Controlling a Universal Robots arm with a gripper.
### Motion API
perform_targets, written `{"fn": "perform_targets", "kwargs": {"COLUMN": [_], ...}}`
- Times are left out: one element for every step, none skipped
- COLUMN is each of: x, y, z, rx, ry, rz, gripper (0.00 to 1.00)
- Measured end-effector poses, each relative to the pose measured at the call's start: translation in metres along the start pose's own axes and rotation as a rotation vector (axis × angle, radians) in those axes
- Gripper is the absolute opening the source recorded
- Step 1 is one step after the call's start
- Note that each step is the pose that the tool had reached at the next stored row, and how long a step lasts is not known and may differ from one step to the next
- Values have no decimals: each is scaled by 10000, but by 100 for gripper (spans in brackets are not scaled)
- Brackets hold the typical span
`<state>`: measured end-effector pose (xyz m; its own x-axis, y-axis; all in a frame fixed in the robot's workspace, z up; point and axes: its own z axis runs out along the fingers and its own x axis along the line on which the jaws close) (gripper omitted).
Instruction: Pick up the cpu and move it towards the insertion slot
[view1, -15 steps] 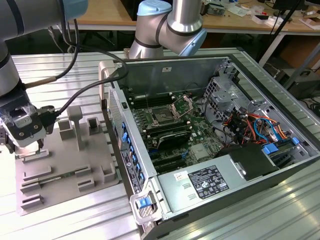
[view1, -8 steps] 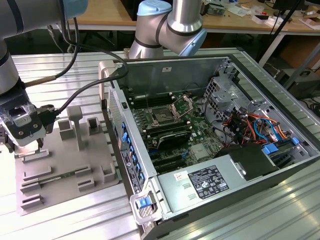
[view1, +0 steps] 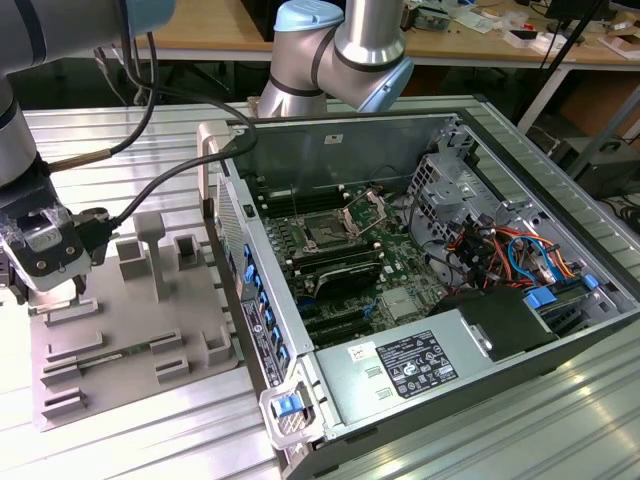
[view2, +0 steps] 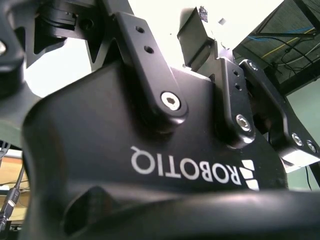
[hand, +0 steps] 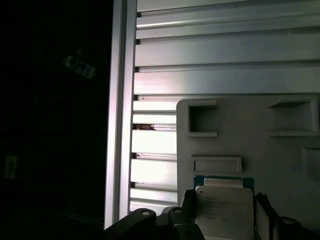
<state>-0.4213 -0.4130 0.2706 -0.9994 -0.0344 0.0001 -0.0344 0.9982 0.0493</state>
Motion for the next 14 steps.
{"fn": "perform_targets", "kwargs": {"x": [0,0,0,0,0,0,0,0,0,0,0,0,0,0], "y": [0,0,1,1,1,1,1,1,1,2,2,2,2,3], "z": [-4,-7,-10,-15,-18,-20,-25,-27,-30,-33,-35,-39,-43,-46], "rx": [-1,-2,-2,-4,-4,-5,-5,-5,-5,-5,-6,-7,-6,-7], "ry": [0,0,0,1,0,0,0,0,0,0,0,0,0,1], "rz": [0,0,0,0,0,0,0,0,-1,0,0,0,0,0], "gripper": [55,55,55,55,55,55,55,55,55,55,55,55,55,55]}}
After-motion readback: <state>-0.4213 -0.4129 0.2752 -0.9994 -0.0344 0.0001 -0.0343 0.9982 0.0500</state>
